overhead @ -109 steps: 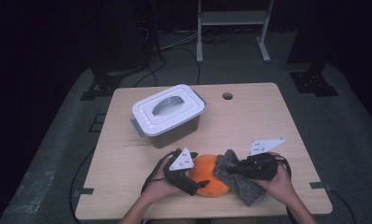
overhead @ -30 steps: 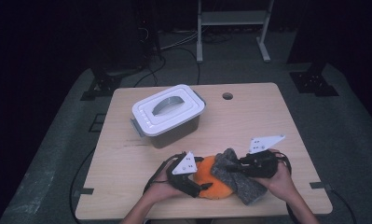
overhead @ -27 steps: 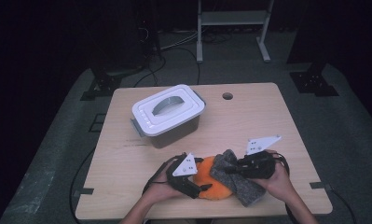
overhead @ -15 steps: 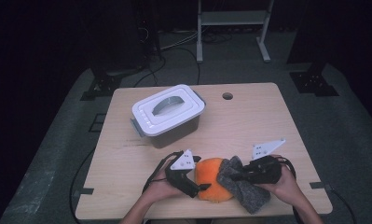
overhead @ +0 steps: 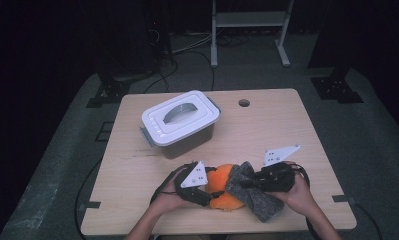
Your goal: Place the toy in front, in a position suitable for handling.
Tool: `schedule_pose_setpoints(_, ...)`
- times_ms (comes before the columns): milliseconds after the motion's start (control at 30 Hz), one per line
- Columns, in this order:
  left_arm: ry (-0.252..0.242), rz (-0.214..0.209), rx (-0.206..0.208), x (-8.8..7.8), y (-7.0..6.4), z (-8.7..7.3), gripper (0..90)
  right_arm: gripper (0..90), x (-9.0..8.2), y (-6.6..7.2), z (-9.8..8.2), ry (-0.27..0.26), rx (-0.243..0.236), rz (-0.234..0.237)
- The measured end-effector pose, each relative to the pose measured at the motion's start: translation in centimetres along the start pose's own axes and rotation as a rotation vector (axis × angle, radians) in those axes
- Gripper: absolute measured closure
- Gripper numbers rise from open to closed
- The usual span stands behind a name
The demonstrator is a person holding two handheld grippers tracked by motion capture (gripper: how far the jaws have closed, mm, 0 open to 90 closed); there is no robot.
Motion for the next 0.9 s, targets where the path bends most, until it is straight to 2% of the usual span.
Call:
schedule_pose_setpoints(100, -0.003, -0.003, 0.004, 0.0, -0.2, -0.1, 26.0, 77.6, -0.6, -0.4, -1.1, 0.021, 0.01, -0.006)
schedule_pose_setpoints(233, -0.01, -0.012, -0.006, 0.1, -0.3, -0.1, 23.2, 77.5, -1.7, -1.6, -2.6, 0.038, 0.052, -0.035)
schedule_pose_setpoints(267, -0.013, -0.015, -0.009, 0.1, -0.4, 0.0, 22.5, 77.5, -2.1, -1.8, -2.1, 0.011, 0.062, -0.039)
schedule_pose_setpoints(333, -0.019, -0.021, -0.001, 0.2, -0.5, 0.1, 22.5, 77.5, -2.2, -1.8, -1.8, -0.002, 0.06, -0.043)
schedule_pose_setpoints(433, -0.023, -0.026, 0.016, 0.3, -0.8, 0.2, 22.6, 77.2, -1.8, -1.5, 0.2, -0.062, 0.05, -0.045)
schedule_pose_setpoints(467, -0.02, -0.025, 0.018, 0.3, -0.9, 0.2, 22.5, 77.2, -1.4, -1.3, 0.6, -0.063, 0.044, -0.044)
schedule_pose_setpoints(500, -0.018, -0.026, 0.015, 0.3, -0.9, 0.1, 22.1, 77.2, -0.6, -1.2, 0.6, -0.037, 0.024, -0.053)
schedule_pose_setpoints(533, -0.012, -0.031, 0.013, 0.2, -0.9, 0.0, 22.1, 77.2, -0.6, -1.2, 0.6, -0.037, 0.024, -0.053)
schedule_pose_setpoints(633, -0.019, -0.036, 0.011, 0.1, -1.0, -0.1, 22.1, 77.3, -0.4, -1.2, 0.0, -0.033, 0.04, -0.033)
schedule_pose_setpoints(733, -0.015, -0.035, 0.01, 0.0, -1.0, -0.2, 22.2, 77.3, -0.9, -1.7, -0.9, -0.02, 0.052, -0.04)
schedule_pose_setpoints(900, -0.013, -0.038, -0.001, -0.1, -0.9, -0.4, 22.2, 77.2, -1.7, -3.0, -3.2, 0.018, 0.11, -0.056)
Point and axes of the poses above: each handheld gripper's, and its own axes: x roughly forward along the jaws, z roughly out of its top, y roughly to its left, the point moved 10 cm from there along x, roughly forward along the jaws, and after that the axes turned 5 degrees about -z, right-handed, at the moved point
